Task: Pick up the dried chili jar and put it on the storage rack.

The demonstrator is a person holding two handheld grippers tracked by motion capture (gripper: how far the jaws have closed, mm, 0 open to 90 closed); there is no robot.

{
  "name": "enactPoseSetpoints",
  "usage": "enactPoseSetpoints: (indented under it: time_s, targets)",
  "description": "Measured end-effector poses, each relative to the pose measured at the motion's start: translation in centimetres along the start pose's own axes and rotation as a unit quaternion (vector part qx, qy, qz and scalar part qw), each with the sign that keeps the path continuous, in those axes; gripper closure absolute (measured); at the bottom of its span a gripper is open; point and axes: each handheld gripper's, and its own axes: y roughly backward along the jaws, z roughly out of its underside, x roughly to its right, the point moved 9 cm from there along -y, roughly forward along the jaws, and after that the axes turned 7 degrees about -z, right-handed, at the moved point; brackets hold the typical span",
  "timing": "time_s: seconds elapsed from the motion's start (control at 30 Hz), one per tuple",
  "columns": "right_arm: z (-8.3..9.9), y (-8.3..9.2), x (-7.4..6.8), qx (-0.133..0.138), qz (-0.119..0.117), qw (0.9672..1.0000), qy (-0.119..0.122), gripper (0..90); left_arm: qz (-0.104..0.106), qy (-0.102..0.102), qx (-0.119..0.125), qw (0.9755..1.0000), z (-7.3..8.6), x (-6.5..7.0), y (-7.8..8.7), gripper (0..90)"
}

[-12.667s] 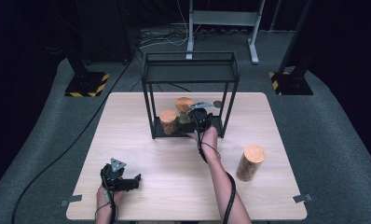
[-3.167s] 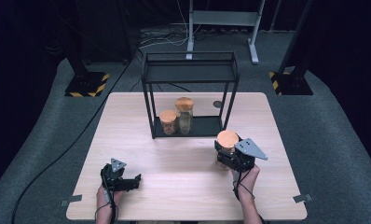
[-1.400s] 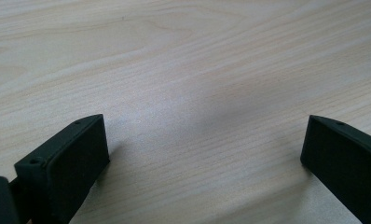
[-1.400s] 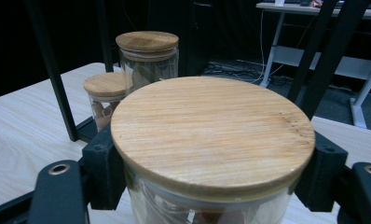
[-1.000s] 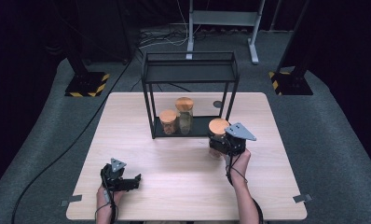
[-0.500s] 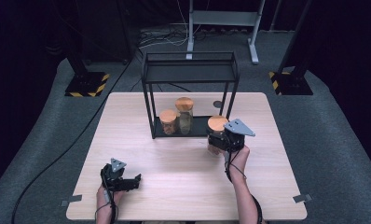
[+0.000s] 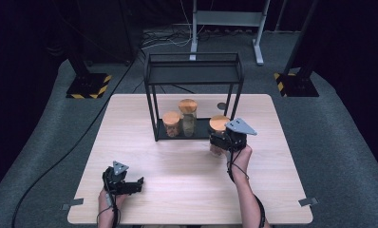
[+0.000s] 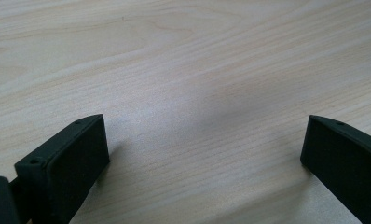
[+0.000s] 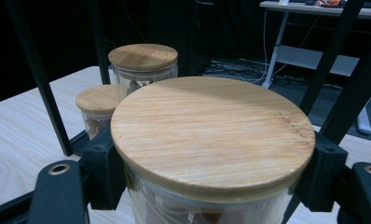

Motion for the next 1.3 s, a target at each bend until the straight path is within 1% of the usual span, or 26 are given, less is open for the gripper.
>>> enactPoseSetpoints:
  time_s: [0.77, 1.3]
  targets:
    - [-0.8, -1.3, 0.3, -0.004, -0.004, 1.0000, -0.005, 25.0, 0.000, 0.000, 0.000, 1.0000, 0.0, 0.0, 0.0, 0.0]
    - [-1.5, -2.2, 0.4, -0.004, -0.003, 1.0000, -0.003, 25.0, 0.000, 0.000, 0.000, 1.0000, 0.0, 0.0, 0.0, 0.0]
